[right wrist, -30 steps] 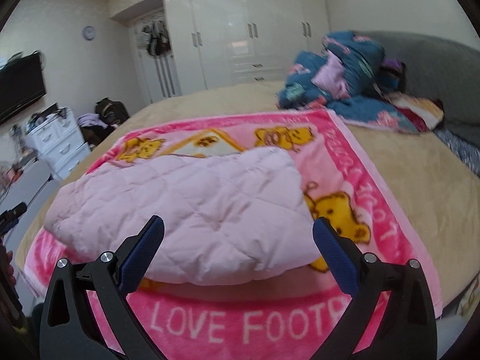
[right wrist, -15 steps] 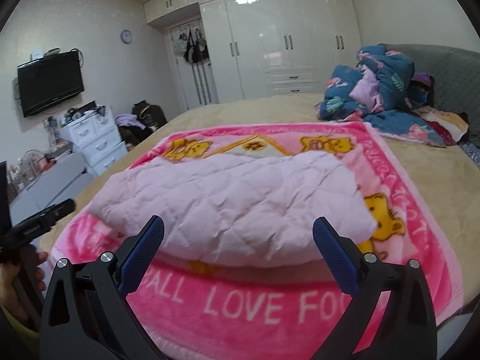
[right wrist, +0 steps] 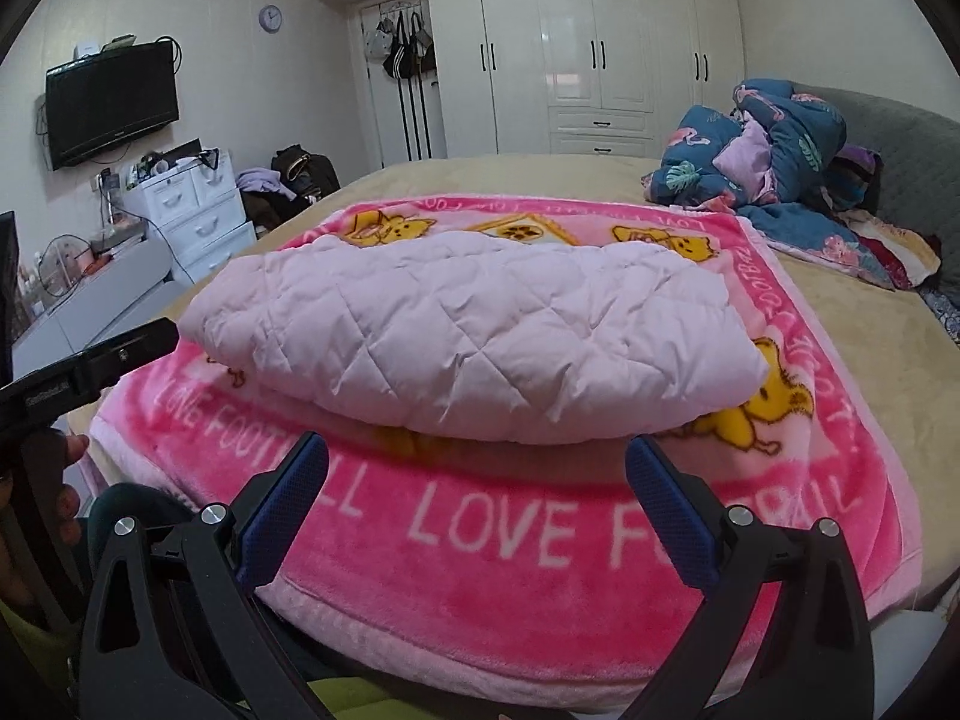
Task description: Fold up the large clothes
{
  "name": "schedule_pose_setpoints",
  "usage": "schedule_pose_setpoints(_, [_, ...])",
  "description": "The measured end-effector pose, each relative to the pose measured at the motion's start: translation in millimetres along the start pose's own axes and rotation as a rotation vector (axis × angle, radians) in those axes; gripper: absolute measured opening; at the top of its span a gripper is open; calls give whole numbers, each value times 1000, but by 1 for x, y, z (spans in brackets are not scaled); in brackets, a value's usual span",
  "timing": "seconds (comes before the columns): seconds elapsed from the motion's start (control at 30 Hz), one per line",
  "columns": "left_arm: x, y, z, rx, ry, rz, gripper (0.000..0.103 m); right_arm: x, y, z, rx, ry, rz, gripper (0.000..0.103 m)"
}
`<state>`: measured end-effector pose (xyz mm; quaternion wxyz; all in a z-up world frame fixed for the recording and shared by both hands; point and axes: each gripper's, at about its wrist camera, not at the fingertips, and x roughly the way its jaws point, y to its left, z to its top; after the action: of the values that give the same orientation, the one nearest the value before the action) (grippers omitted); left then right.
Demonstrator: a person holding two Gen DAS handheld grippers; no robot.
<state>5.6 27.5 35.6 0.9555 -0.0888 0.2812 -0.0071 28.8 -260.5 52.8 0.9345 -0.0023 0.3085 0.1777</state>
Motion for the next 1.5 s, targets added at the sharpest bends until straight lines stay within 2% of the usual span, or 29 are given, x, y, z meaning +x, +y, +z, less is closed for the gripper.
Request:
schedule_pose_setpoints(0.13, [-1,-1,1,8,3,0,94,-1,1,3,-14,-28,-9,99])
schedule_pose_setpoints(0.3, [0,-2,2,2,14,7,94,7,1,2,-14,4,7,99])
schedule_pose_setpoints(1.5, [4,6,-1,1,31,42,94,11,4,3,-19,11,20,99])
